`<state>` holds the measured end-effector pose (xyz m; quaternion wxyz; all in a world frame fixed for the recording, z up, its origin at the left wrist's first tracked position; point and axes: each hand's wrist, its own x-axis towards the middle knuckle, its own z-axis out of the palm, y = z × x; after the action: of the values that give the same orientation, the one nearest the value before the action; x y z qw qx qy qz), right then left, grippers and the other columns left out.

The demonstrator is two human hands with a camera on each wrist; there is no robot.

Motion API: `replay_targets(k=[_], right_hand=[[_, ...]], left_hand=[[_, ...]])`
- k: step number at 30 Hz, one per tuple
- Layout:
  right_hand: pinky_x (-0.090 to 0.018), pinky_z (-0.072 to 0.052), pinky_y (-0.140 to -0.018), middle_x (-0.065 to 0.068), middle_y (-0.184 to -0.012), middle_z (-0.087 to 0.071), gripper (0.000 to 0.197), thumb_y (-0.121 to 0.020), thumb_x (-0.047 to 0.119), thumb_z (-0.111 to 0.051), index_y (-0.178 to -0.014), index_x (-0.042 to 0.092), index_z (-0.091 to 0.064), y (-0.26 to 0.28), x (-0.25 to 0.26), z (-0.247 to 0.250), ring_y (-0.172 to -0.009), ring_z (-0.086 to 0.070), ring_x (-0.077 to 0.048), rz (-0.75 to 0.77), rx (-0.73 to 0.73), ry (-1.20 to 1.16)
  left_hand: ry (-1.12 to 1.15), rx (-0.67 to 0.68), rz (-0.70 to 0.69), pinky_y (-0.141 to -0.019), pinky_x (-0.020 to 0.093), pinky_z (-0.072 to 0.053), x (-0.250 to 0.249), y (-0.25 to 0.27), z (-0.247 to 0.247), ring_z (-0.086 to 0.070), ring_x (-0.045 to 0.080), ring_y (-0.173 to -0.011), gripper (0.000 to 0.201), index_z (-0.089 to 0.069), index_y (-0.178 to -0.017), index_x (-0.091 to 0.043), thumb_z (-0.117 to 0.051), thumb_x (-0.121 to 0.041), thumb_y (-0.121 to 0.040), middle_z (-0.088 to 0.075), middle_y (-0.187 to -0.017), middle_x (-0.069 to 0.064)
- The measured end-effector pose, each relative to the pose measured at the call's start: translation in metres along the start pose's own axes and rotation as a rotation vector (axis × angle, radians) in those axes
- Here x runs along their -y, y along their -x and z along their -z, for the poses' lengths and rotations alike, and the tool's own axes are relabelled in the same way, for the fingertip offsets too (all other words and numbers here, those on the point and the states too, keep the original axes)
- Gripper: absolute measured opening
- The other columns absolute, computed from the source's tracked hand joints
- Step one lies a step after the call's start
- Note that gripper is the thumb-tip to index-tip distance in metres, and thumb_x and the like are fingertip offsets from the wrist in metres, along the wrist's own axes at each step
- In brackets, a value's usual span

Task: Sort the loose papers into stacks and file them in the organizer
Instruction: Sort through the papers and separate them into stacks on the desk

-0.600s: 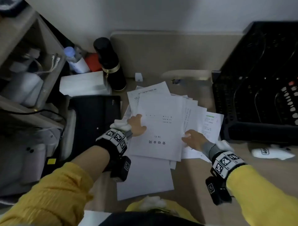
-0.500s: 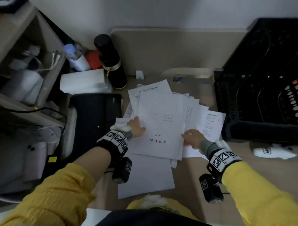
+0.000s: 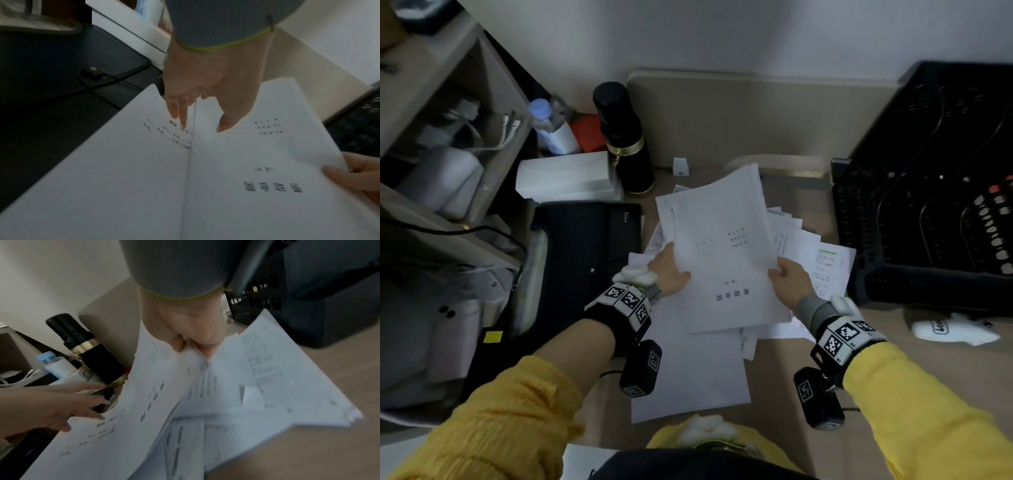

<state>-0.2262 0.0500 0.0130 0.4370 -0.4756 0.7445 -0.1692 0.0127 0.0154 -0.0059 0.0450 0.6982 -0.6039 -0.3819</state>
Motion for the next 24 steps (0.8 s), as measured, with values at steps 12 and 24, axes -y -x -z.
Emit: replay_targets(k=[12,24], right_hand=[[-0.033,-0.039,-0.078,-0.008,-0.106,-0.067,0.043,-0.083,0.003,-0.045,-0.111,0.030,-0.063,0.027,0.082,0.059,-0.103,-0.059,-0.031,0.414,-0.218,0.880],[-0.052,-0.004,-0.111,0.005,-0.108,-0.061,0.029,-0.087,0.007,-0.050,-0.104,0.027,-0.064,0.035,0.093,0.042,-0.117,-0.047,-0.020,0.727,-0.477,0.911]], left_hand=[[-0.260,-0.467,-0.650,-0.116,0.041,-0.009,-0.068,0.039,0.064,-0.017,0.014,-0.147,0.093,-0.030,-0.148,-0.035,-0.055,-0.078,-0.069,-0.028,-0.157,-0.006],[-0.512,0.097,-0.353,-0.066,0.030,-0.034,-0.073,0.049,0.069,-0.048,0.022,-0.070,0.043,-0.036,-0.066,-0.016,-0.040,-0.042,-0.100,-0.047,-0.073,0.004]])
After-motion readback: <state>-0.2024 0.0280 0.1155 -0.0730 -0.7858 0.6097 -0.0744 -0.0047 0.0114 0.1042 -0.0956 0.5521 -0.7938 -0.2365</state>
